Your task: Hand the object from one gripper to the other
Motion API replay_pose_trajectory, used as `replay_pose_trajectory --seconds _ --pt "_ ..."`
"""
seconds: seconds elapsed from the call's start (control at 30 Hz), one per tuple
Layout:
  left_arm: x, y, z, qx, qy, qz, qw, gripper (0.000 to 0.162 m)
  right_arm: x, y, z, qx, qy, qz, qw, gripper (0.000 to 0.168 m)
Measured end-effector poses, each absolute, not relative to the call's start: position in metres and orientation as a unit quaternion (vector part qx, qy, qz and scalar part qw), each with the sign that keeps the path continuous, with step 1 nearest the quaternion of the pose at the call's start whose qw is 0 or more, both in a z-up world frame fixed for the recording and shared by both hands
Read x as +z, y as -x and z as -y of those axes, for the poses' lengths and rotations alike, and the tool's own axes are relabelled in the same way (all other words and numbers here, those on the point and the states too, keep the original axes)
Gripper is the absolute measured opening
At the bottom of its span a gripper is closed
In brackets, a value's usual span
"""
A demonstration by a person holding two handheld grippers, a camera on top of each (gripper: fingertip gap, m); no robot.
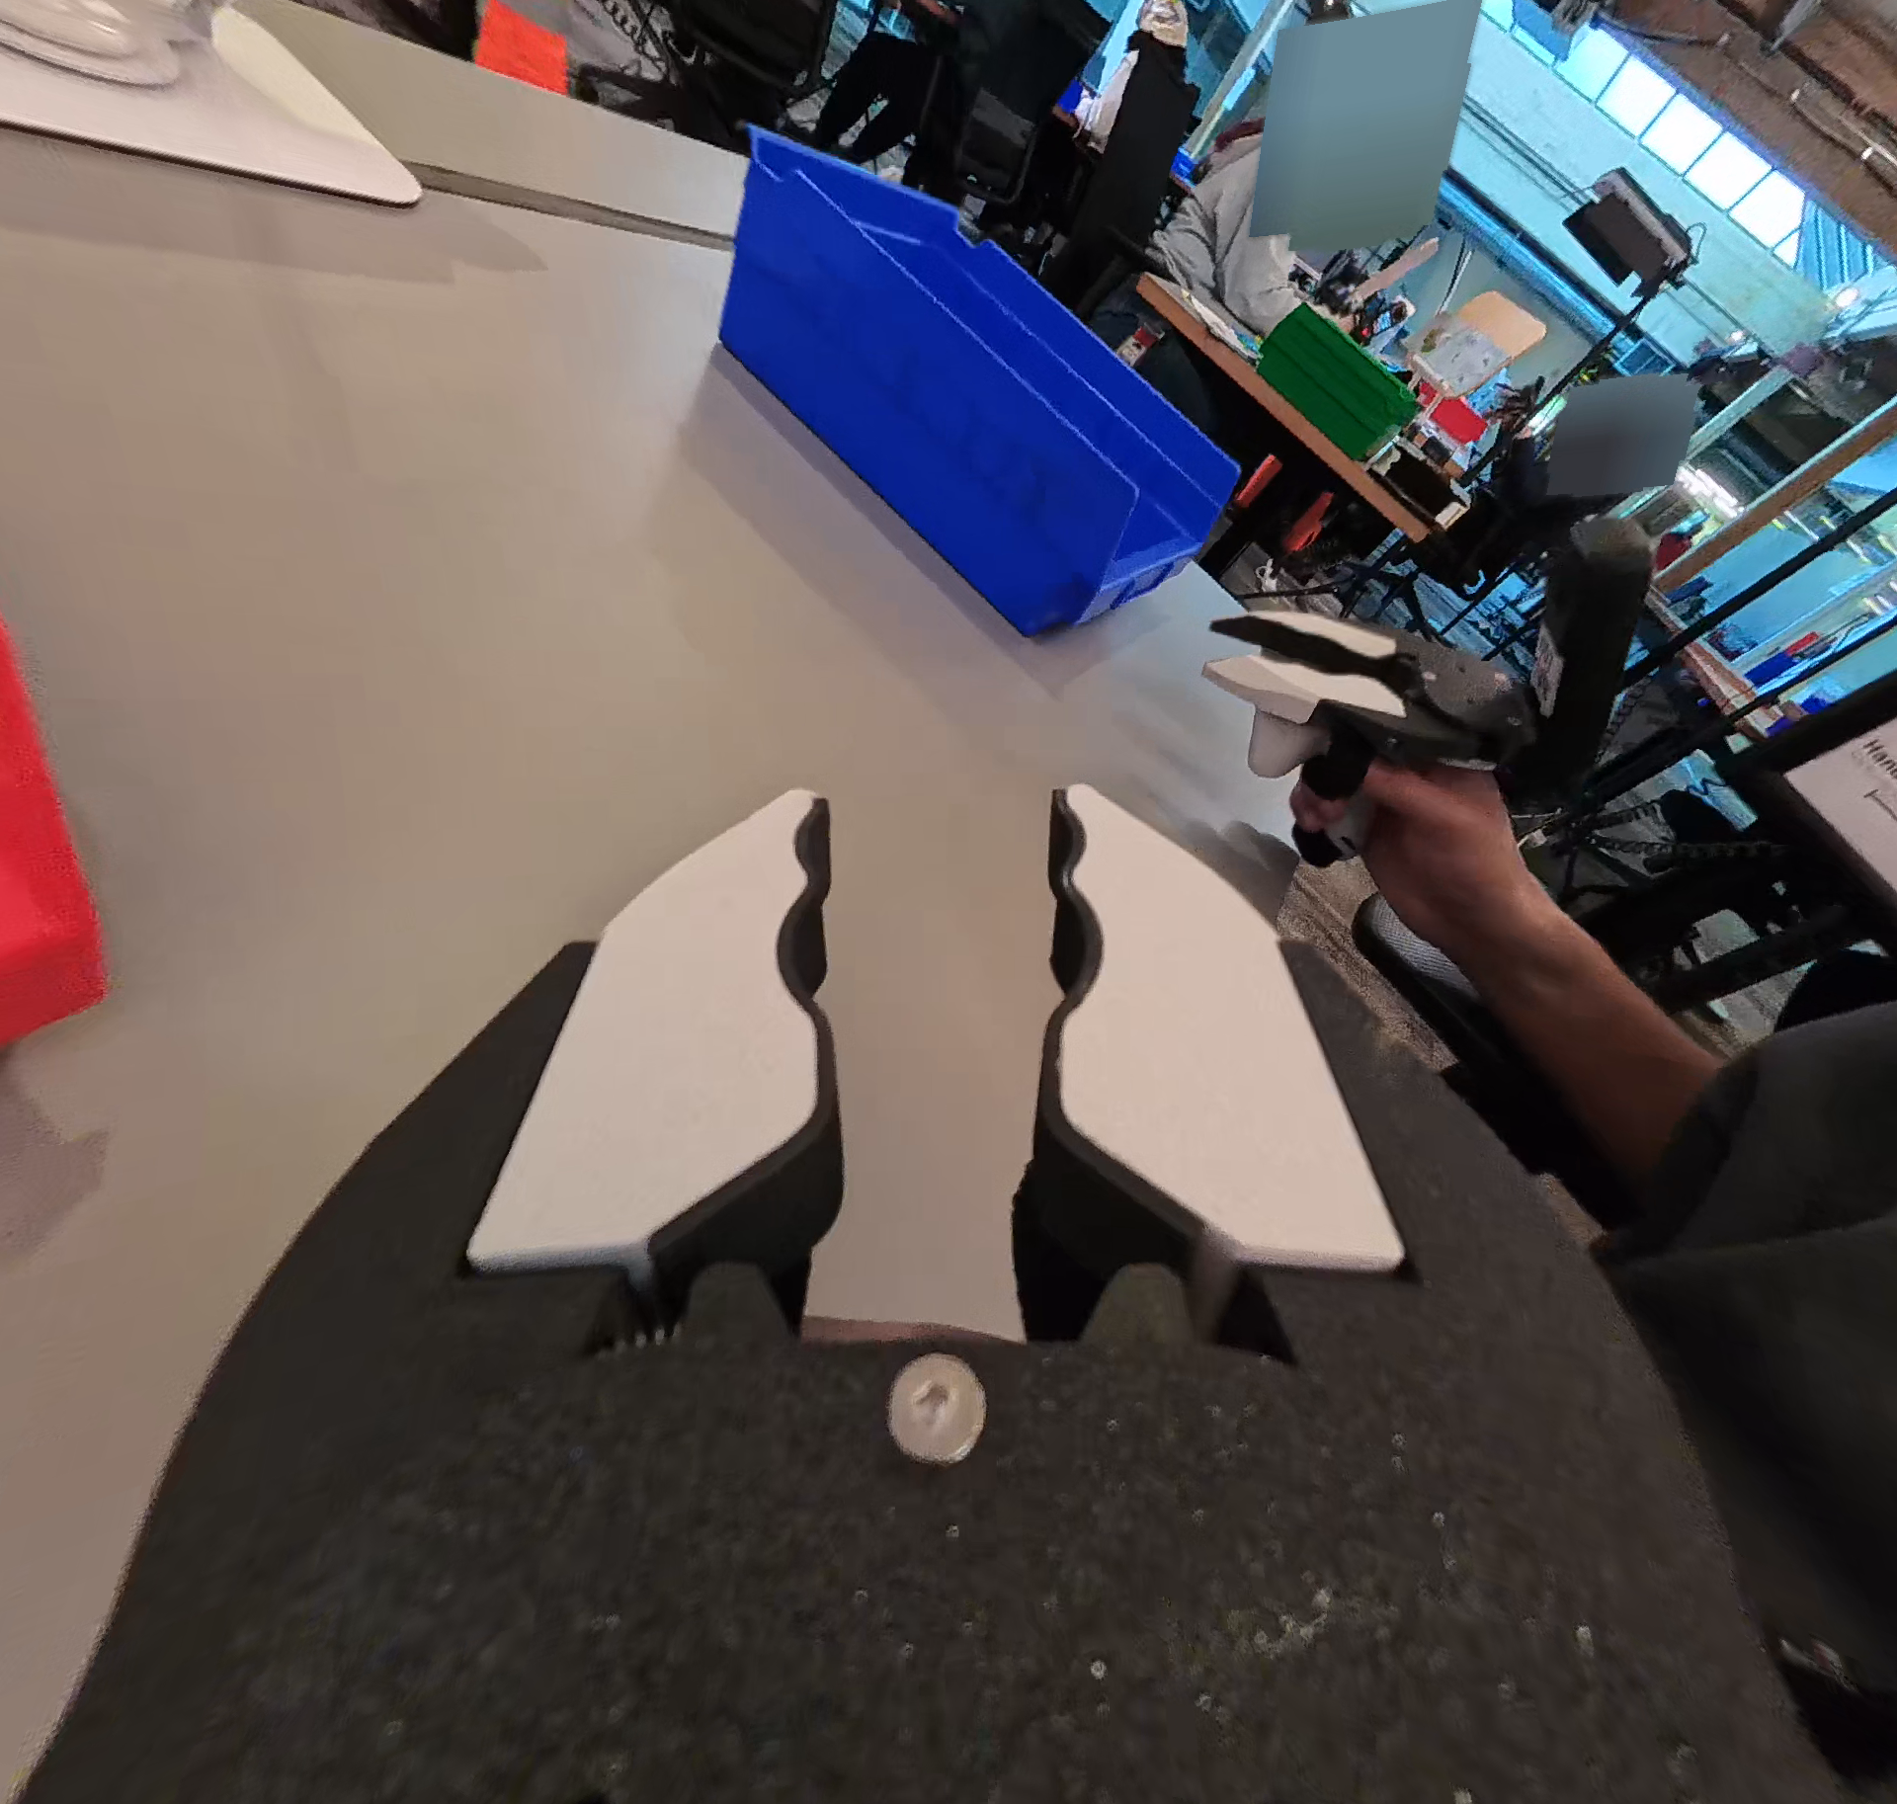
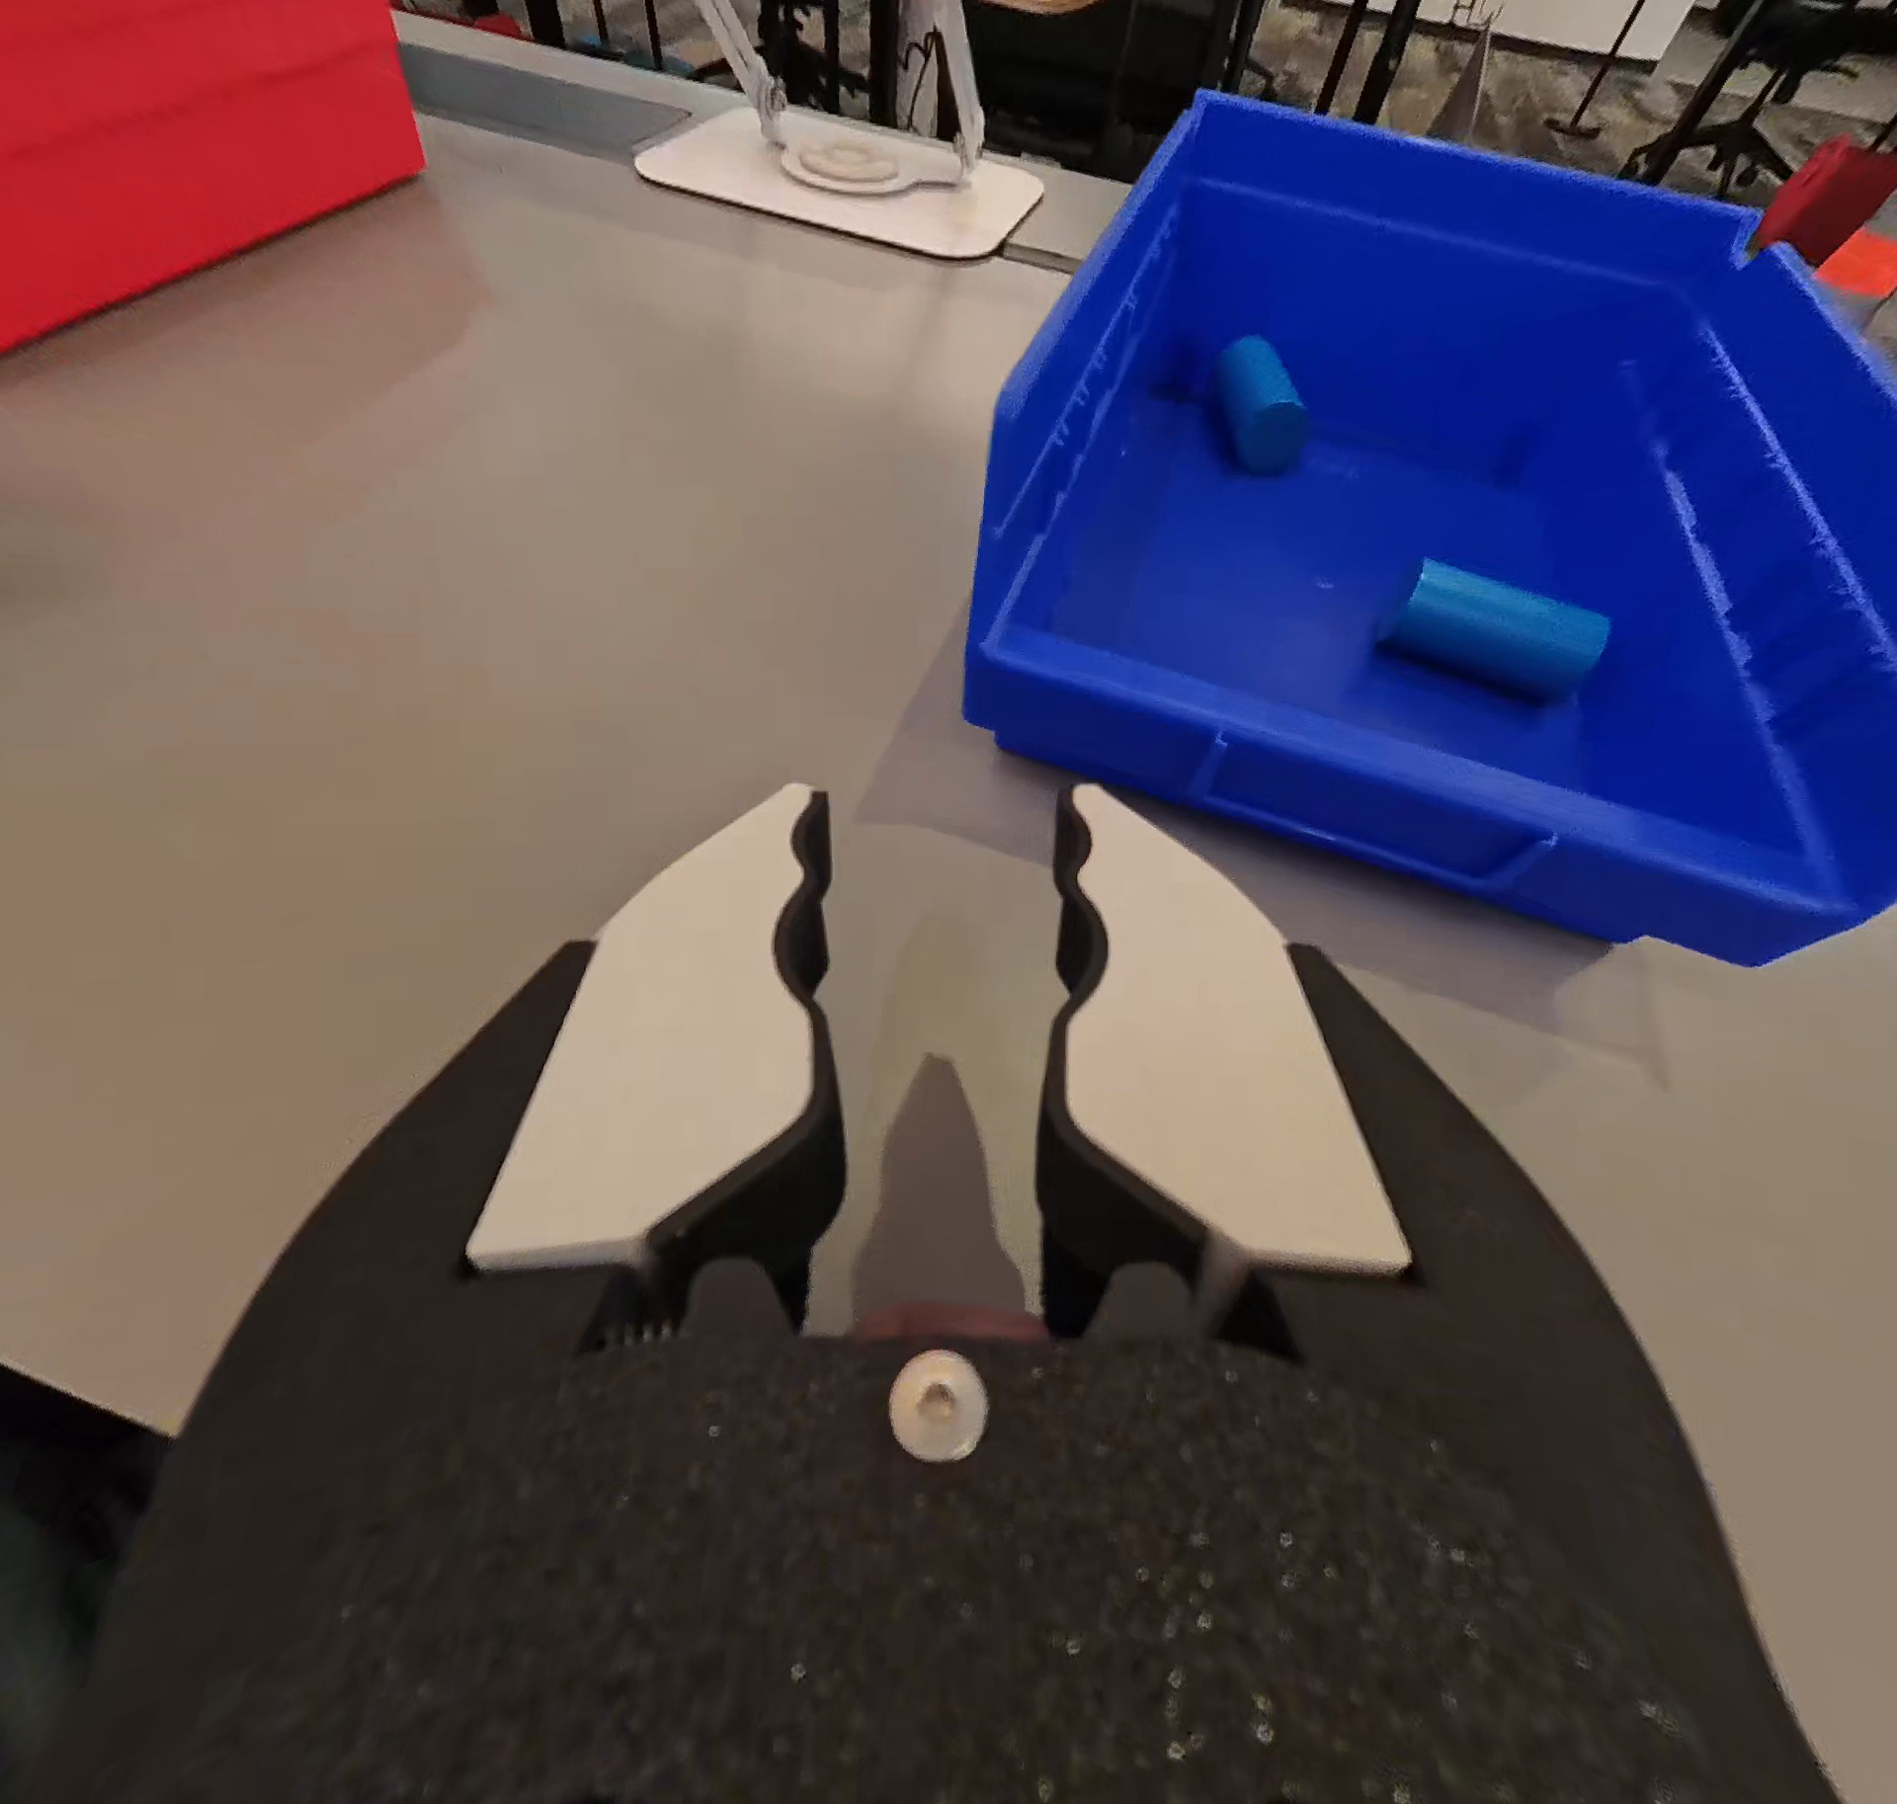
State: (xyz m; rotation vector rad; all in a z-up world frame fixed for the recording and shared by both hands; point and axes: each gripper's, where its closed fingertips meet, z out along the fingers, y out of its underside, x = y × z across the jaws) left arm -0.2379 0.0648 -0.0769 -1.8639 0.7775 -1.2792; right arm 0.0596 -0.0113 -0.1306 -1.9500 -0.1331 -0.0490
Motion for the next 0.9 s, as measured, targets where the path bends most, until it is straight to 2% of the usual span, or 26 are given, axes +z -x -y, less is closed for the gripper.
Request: replay_pose_trajectory --seconds 0.17,0.33,0.47,0.6,0.8,0.9 --pt "-0.059 0.291 -0.108 -0.391 0.8 -0.315 0.328 0.04 -0.136 -0.057 0.011 0.019 0.831 0.042 0.554 0.042" --pt "-0.062 0.334 -0.185 -0.246 0.893 -0.242 0.289 0.043 -0.142 -0.053 0.011 0.048 0.84 0.042 0.538 0.042" --pt "-0.095 0.324 -0.216 -0.205 0.935 -0.213 0.198 0.039 -0.142 -0.049 0.012 0.055 0.844 0.047 0.532 0.042" --pt "-0.129 0.333 -0.238 -0.111 0.96 -0.213 0.147 0.039 -0.14 -0.043 0.014 0.053 0.841 0.058 0.535 0.042" --pt "-0.154 0.324 -0.24 -0.094 0.97 -0.207 0.087 0.039 -0.147 -0.042 0.015 0.052 0.848 0.066 0.523 0.043" --pt "-0.163 0.321 -0.239 -0.103 0.974 -0.19 0.066 0.03 -0.149 -0.042 0.016 0.053 0.852 0.065 0.517 0.043"
